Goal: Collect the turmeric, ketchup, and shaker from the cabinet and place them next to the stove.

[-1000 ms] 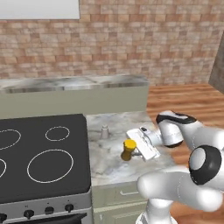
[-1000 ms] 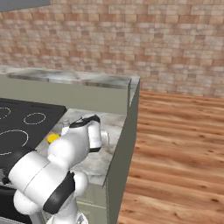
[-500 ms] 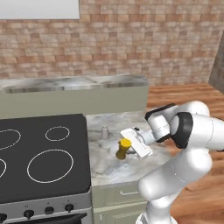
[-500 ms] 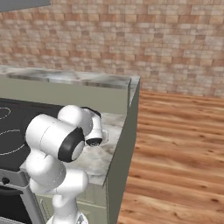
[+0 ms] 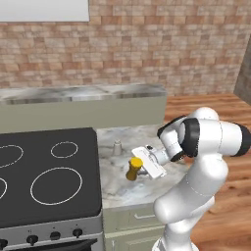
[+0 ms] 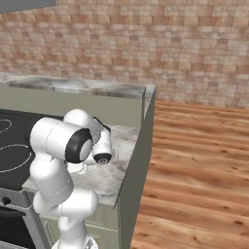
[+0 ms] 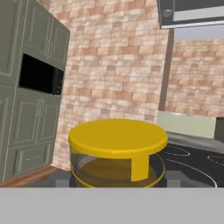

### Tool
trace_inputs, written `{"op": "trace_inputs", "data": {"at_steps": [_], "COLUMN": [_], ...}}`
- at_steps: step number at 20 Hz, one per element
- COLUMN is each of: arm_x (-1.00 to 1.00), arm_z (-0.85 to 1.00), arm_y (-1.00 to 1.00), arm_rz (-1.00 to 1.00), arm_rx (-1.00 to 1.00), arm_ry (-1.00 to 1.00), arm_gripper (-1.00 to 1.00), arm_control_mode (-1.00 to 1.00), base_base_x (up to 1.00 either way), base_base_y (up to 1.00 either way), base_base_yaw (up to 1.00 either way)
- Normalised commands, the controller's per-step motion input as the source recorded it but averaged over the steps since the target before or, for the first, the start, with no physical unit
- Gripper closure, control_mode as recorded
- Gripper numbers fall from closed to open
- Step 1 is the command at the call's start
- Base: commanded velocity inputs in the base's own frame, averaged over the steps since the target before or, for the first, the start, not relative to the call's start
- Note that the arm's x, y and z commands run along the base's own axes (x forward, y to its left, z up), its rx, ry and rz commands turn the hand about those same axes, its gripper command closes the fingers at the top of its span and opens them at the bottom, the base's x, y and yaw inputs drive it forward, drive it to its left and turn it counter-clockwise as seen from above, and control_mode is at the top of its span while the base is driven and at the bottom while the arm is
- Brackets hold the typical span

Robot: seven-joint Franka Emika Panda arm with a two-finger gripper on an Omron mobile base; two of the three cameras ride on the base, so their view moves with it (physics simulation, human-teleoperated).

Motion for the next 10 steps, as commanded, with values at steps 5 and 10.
{"op": "trace_inputs", "data": {"at_steps": [5, 10], "arm_x": [0.0, 0.0], "arm_z": [0.0, 0.0], "arm_y": [0.07, 0.06], "arm_rz": [-0.12, -0.12], "arm_rx": [-0.07, -0.18], "arm_ry": [0.0, 0.0], "arm_gripper": [1.0, 1.0], "arm_control_mode": [-1.0, -1.0], "base_base_x": [0.0, 0.0], "base_base_y": [0.0, 0.0], "base_base_yaw": [0.0, 0.0]}}
